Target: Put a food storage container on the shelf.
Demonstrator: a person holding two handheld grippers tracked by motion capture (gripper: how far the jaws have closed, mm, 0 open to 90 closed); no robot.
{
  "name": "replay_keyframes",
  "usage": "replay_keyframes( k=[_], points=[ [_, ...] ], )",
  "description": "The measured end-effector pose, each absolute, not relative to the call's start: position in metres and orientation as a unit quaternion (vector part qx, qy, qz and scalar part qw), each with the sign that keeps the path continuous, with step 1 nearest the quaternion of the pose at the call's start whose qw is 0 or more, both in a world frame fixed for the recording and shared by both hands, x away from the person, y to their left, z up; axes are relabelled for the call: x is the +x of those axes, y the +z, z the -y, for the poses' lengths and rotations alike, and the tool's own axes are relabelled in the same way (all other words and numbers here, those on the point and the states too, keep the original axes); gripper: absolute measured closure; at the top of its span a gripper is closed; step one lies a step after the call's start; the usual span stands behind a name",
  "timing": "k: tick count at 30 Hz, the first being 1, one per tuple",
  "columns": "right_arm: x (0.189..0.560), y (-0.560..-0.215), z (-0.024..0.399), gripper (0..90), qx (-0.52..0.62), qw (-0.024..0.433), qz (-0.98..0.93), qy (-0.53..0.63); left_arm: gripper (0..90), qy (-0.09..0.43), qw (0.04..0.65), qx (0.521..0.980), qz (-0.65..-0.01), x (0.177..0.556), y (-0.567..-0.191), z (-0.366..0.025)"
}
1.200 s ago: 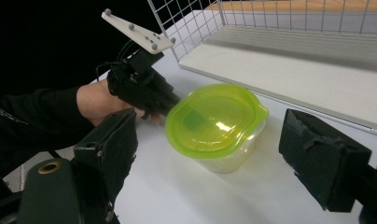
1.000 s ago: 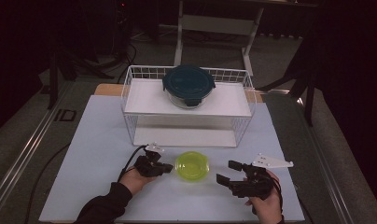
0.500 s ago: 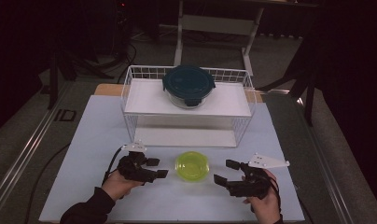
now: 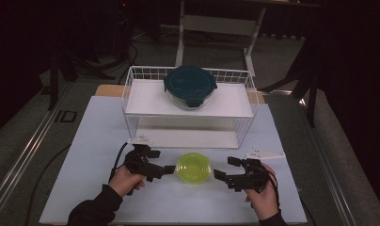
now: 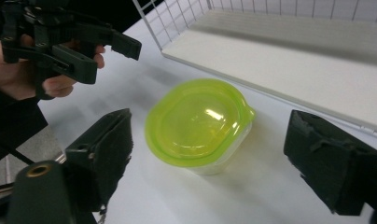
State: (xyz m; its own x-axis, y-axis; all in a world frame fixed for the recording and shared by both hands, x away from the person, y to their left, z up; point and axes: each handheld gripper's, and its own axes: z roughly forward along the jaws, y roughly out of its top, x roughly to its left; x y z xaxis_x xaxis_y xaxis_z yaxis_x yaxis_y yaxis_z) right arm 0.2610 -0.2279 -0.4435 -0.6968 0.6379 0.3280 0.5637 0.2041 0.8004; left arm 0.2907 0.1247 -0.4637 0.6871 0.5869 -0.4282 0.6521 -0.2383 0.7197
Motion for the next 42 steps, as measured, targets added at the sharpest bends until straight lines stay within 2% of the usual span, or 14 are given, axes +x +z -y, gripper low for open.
replay_keyframes(
  k=[5,9,12,13,19,23,27,31,34,37,42],
  points=[
    [0.274,-0.447,0.222,13.4,0.423,0.004,-0.76,0.493,3.4,-0.072,0.46,0.773,-0.431,0.302,-0.466,-0.121],
    [0.285,-0.454,0.218,16.3,0.448,-0.046,-0.749,0.486,6.4,-0.119,0.449,0.763,-0.45,0.308,-0.476,-0.117],
    [0.291,-0.463,0.217,21.7,0.466,-0.078,-0.74,0.478,14.3,-0.124,0.437,0.758,-0.467,0.308,-0.483,-0.117],
    [0.292,-0.465,0.217,22.7,0.471,-0.082,-0.739,0.475,15.3,-0.139,0.439,0.748,-0.478,0.309,-0.487,-0.119],
    [0.303,-0.482,0.218,36.3,0.513,-0.117,-0.721,0.45,34.5,-0.188,0.442,0.711,-0.513,0.315,-0.5,-0.12],
    [0.31,-0.493,0.218,42.2,0.537,-0.138,-0.712,0.431,41.7,-0.203,0.431,0.712,-0.516,0.316,-0.508,-0.115],
    [0.313,-0.499,0.214,49.1,0.549,-0.151,-0.711,0.412,52.6,-0.216,0.426,0.71,-0.517,0.315,-0.513,-0.111],
    [0.314,-0.503,0.211,61.2,0.555,-0.168,-0.707,0.406,62.6,-0.224,0.437,0.703,-0.515,0.316,-0.513,-0.11],
    [0.314,-0.504,0.209,66.2,0.552,-0.177,-0.707,0.406,70.0,-0.225,0.438,0.703,-0.513,0.314,-0.513,-0.106],
    [0.311,-0.503,0.207,74.7,0.549,-0.179,-0.705,0.413,74.0,-0.225,0.44,0.7,-0.516,0.311,-0.513,-0.105],
    [0.309,-0.503,0.209,76.2,0.547,-0.18,-0.705,0.415,76.4,-0.238,0.446,0.688,-0.52,0.309,-0.515,-0.105]
  ],
)
